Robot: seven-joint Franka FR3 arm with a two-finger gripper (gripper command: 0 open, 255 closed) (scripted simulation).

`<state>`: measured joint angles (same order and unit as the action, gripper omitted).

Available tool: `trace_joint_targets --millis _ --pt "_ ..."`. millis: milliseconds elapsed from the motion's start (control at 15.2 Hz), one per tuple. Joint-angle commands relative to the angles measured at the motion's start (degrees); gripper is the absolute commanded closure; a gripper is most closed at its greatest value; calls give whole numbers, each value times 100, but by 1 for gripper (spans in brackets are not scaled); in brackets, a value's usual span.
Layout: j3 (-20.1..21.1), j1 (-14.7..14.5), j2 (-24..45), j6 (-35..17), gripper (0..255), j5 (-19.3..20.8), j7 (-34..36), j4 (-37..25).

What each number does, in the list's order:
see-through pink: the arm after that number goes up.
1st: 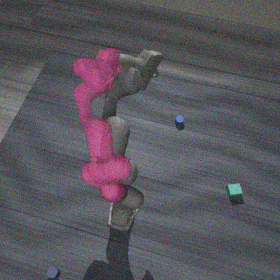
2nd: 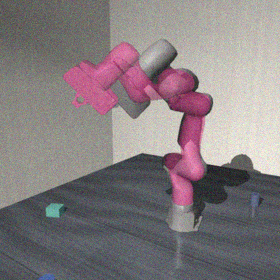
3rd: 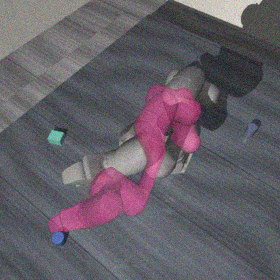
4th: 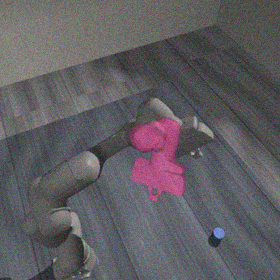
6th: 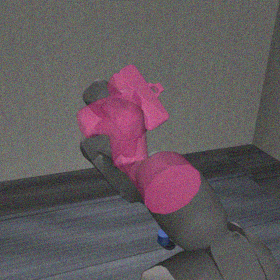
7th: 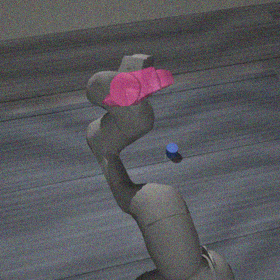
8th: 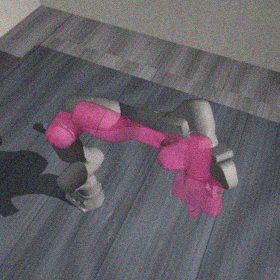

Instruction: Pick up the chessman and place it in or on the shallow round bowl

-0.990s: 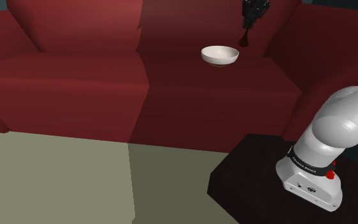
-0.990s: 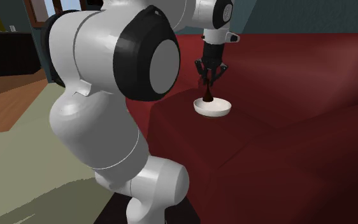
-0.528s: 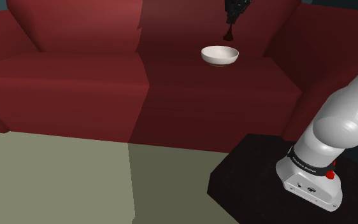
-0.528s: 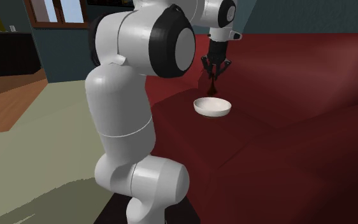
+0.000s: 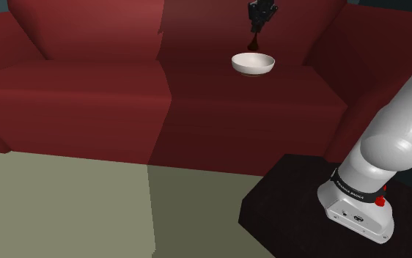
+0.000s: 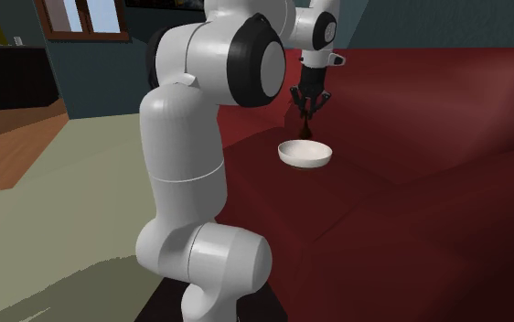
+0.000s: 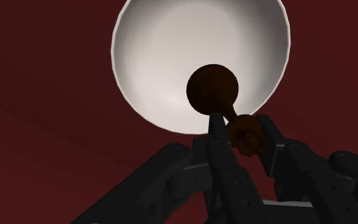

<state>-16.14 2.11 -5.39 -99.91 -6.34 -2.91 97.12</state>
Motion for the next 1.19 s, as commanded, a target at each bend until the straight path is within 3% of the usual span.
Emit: trace_joint_targets --millis 0,594,1122 --pt "3 0 -45 -162 255 9 -13 203" --pt "12 -1 -124 -863 255 12 -78 982" --pt "12 -1 -125 -894 255 11 -81 1015"
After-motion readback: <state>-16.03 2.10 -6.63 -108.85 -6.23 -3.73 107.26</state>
